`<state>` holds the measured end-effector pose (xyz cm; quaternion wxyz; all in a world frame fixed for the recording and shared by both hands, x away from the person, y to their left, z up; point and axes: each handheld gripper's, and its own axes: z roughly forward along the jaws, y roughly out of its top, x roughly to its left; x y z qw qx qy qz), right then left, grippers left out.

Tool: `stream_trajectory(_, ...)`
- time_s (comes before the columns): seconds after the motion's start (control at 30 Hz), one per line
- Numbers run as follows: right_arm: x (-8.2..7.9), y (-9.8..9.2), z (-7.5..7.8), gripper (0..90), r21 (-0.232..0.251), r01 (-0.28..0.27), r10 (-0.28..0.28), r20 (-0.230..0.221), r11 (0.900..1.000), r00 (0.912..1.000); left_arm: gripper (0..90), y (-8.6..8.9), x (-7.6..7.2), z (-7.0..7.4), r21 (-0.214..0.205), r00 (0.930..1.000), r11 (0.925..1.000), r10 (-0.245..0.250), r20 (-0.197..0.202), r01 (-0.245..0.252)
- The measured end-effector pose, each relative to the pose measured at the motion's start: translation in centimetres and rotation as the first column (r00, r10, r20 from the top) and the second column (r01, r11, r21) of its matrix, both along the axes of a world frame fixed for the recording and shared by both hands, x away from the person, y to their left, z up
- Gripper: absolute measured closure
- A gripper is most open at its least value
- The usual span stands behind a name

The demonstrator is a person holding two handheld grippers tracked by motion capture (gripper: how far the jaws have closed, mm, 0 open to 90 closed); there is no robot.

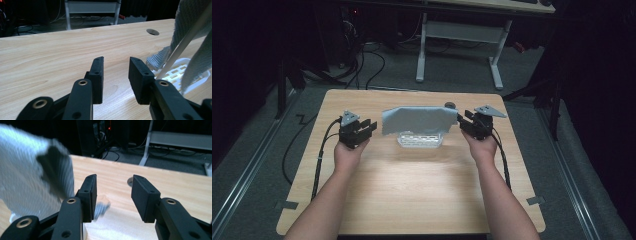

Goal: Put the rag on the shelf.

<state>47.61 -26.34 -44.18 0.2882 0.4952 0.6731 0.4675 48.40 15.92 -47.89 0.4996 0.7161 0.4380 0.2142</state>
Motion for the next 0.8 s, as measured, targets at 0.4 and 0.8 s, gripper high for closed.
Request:
stream_trajectory(0.4, -1.4, -0.9, -0.3, 56.9, -0.034, 0.014, -0.014, -0.007, 0.9993, 0.9999, 65.2, 0.1, -1.3, -0.3, -0.007, 0.9999, 0.9999, -0.010, 0.003, 0.010)
stream_trajectory(0.8, -4.6, -0.3, -0.3, 53.3, -0.099, -0.033, 0.032, -0.003, 0.9945, 0.9995, 65.0, 1.1, -4.1, -0.2, -0.005, 0.9998, 0.9999, -0.014, 0.018, 0.014)
